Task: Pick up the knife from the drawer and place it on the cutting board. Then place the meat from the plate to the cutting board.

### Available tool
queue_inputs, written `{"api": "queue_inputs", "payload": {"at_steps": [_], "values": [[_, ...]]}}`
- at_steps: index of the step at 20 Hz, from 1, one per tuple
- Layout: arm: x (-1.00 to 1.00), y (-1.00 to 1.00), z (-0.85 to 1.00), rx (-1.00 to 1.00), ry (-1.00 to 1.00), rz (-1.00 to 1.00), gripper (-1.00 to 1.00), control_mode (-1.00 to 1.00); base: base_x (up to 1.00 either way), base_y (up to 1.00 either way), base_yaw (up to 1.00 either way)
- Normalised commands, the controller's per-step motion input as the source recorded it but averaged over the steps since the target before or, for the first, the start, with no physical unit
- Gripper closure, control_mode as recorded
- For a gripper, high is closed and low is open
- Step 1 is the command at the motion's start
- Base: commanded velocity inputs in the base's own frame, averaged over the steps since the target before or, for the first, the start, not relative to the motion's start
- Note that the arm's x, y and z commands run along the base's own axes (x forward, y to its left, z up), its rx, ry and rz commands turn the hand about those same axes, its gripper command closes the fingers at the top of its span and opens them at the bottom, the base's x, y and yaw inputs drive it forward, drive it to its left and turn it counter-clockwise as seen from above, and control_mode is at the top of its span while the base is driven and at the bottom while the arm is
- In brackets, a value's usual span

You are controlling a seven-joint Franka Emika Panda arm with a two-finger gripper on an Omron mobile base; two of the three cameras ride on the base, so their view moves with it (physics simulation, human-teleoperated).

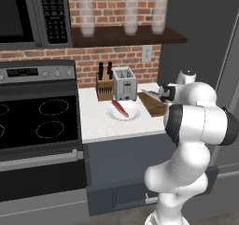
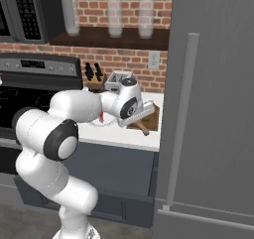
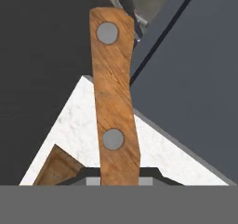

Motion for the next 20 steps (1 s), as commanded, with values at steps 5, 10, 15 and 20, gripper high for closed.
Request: {"api": "queue_inputs", "payload": {"at_steps": [5,10,15,20], "values": [[0.78,0.2,-0.25,-0.05,0.0,-0.23,1.0,-1.0,0.0,0.0,0.0],[0.35,0.01,-0.02,0.02,0.0,-0.18,1.0,-1.0,0.0,0.0,0.0],[0.04,0.0,-0.03,0.03,0.0,-0.19,1.0,-1.0,0.0,0.0,0.0],[0.04,0.0,-0.24,0.0,0.0,-0.43,1.0,-1.0,0.0,0.0,0.0]]}}
